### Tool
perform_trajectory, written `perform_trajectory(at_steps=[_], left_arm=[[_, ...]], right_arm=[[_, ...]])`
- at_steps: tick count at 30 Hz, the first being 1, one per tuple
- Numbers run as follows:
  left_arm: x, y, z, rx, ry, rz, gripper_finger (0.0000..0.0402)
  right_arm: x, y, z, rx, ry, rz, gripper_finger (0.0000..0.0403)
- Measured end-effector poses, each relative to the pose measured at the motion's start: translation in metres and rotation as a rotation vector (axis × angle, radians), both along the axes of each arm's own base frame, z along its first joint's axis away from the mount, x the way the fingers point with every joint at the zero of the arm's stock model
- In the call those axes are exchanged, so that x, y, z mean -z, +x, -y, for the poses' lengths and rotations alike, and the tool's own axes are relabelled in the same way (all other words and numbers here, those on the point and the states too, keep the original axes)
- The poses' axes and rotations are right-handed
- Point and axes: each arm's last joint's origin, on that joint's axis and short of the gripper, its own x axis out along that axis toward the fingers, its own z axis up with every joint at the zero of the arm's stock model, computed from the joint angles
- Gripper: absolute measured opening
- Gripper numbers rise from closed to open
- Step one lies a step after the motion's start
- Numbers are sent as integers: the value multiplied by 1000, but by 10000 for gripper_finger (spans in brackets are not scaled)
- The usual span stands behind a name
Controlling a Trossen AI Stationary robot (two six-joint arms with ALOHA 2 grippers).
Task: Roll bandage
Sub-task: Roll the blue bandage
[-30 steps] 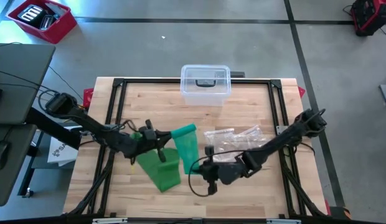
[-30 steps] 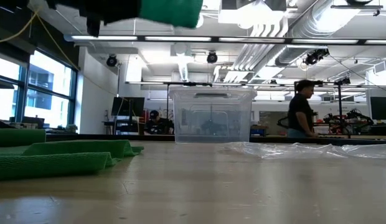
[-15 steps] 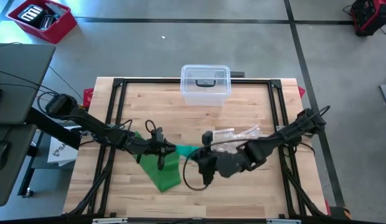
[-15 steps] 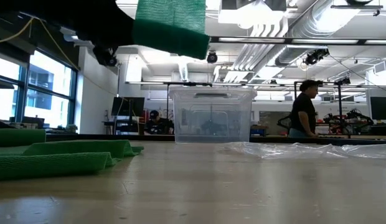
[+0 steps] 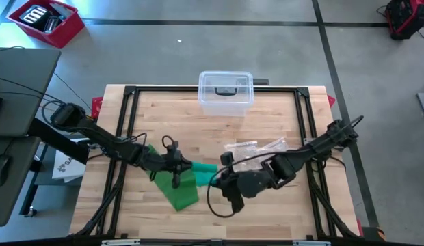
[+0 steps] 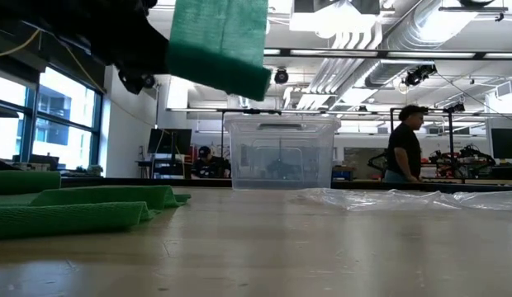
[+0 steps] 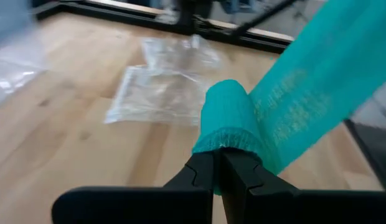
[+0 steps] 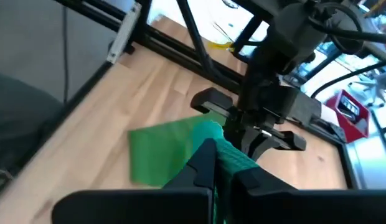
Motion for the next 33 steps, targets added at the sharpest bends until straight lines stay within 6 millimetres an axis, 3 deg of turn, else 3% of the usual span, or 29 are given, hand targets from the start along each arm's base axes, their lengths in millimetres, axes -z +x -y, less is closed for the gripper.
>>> perform_trajectory(at_steps=[5,9,14,20,27,33], left_arm=[[-1,-4,12,108,-4,5,1],[-6,-7,23,205,-13,48,1],[-14,-11,36,330,15,138,1],[-23,-15,45,397,69,233,1],[-29,-16,48,422,96,312,1],[-37,-16,48,412,106,395,1]], right_arm=[[-7,-5,0,124,-30,59,0],[-11,-4,23,301,-75,75,0],[1,0,59,400,-78,-76,0],[40,15,76,374,-8,-198,0],[109,22,73,263,160,-109,0],[133,19,68,197,310,17,0]])
